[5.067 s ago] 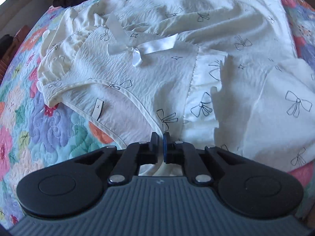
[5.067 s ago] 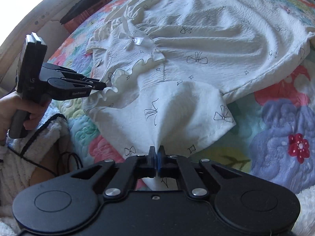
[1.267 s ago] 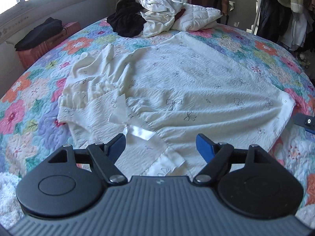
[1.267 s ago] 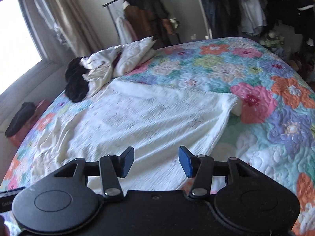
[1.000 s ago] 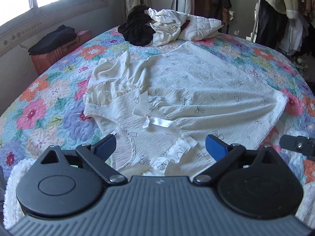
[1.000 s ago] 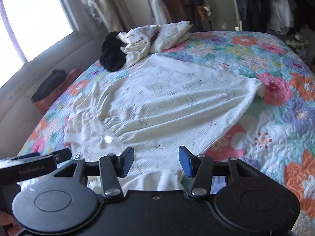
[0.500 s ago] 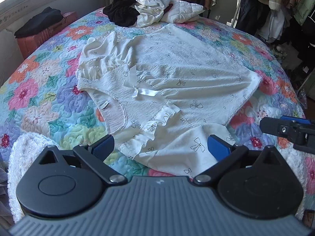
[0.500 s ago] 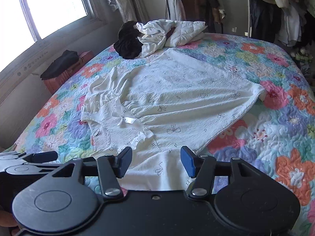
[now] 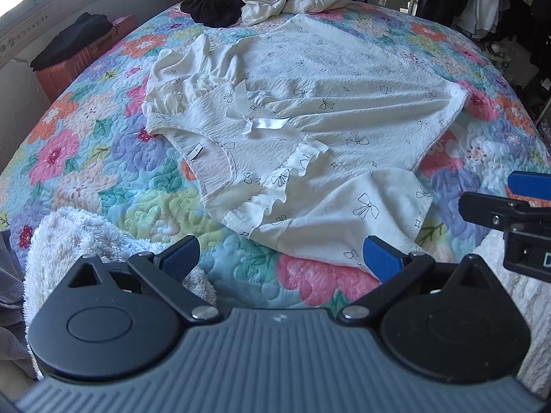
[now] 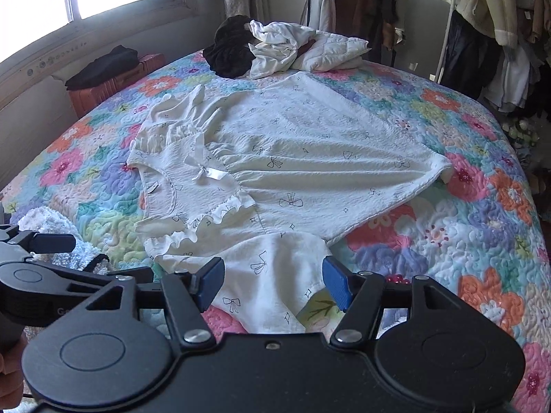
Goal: Fold clothes
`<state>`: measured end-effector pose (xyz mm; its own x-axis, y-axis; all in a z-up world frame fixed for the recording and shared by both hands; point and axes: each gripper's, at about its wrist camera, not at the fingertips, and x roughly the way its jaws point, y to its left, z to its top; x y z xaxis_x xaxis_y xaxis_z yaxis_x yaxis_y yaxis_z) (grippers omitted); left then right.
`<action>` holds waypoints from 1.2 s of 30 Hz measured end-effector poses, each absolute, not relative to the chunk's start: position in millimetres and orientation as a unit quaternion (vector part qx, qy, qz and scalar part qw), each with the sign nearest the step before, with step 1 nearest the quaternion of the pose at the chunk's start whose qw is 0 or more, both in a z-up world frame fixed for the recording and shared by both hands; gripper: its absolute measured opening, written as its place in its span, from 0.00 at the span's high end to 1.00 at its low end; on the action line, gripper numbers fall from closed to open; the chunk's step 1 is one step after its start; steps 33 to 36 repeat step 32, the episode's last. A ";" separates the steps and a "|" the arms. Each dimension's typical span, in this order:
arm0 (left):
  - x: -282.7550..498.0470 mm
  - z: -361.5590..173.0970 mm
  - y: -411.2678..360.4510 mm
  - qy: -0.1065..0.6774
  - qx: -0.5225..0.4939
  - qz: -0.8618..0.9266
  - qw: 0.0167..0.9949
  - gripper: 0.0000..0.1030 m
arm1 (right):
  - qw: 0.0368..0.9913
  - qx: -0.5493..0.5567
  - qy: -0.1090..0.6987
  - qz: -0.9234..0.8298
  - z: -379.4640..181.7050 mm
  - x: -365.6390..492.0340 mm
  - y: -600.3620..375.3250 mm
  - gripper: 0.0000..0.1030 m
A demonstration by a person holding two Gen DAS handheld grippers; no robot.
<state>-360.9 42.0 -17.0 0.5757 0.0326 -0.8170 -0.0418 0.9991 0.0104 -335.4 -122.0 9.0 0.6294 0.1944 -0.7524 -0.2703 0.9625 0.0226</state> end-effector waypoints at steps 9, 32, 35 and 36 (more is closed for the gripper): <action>-363.1 -24.2 42.0 0.460 -0.009 0.025 0.887 0.00 | 0.905 -0.064 0.402 0.120 2.6 -342.4 -109.5 0.34; -369.0 -23.6 45.7 0.448 -0.006 0.030 0.893 0.00 | 0.914 -0.042 0.388 0.116 1.7 -352.3 -109.2 0.34; -369.0 -23.6 45.7 0.448 -0.006 0.030 0.893 0.00 | 0.914 -0.042 0.388 0.116 1.7 -352.3 -109.2 0.34; -369.0 -23.6 45.7 0.448 -0.006 0.030 0.893 0.00 | 0.914 -0.042 0.388 0.116 1.7 -352.3 -109.2 0.34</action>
